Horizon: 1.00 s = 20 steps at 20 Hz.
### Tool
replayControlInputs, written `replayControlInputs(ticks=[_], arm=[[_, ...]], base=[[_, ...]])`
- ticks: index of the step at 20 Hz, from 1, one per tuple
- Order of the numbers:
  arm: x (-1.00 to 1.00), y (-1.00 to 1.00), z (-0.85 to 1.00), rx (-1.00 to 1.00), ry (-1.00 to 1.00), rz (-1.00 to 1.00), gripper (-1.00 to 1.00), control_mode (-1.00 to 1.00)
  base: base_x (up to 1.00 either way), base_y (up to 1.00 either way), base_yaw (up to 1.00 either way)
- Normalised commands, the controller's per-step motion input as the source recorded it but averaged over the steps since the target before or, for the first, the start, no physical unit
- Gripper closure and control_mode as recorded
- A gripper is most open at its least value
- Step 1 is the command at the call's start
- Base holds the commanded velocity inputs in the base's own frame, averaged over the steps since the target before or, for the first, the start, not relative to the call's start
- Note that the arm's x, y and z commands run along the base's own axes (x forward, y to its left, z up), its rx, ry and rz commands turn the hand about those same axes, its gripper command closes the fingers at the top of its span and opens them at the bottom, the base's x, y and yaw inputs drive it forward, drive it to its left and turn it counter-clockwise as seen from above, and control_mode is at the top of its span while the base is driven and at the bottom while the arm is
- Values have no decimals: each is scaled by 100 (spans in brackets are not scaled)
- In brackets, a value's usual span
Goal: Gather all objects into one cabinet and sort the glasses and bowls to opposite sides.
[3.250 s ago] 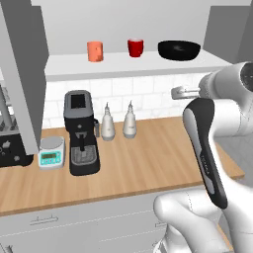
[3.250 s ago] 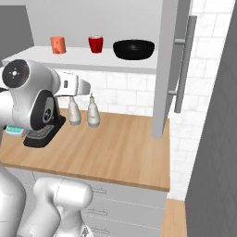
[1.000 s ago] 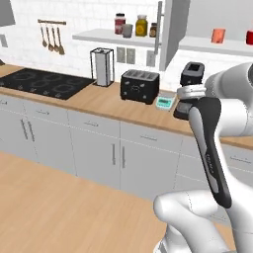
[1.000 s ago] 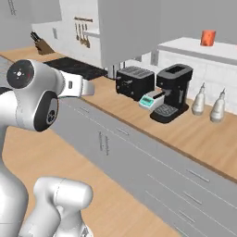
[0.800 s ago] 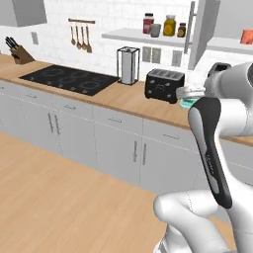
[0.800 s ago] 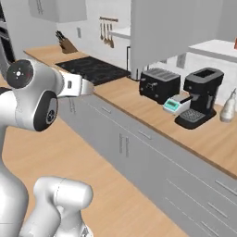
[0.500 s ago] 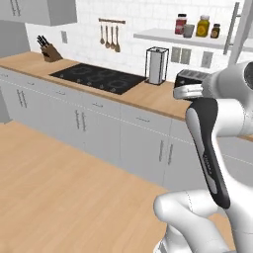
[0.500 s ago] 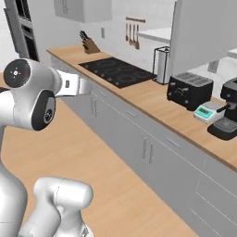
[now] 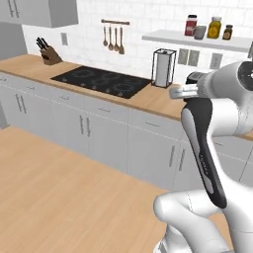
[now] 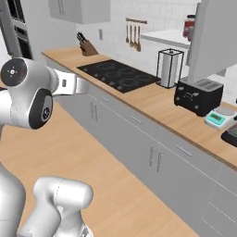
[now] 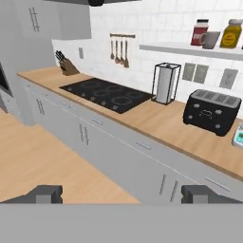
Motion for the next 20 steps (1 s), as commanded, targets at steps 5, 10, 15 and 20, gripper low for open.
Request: replayControlInputs(ticks=[5, 10, 15, 20], arm=[[0, 0, 0, 0, 0, 0, -100, 100], [0, 0, 0, 0, 0, 0, -100, 100], [0, 0, 0, 0, 0, 0, -100, 100], [0, 0, 0, 0, 0, 0, -100, 100]], base=[[31, 37, -6], [60, 4, -40], [64, 18, -43], [72, 31, -44]])
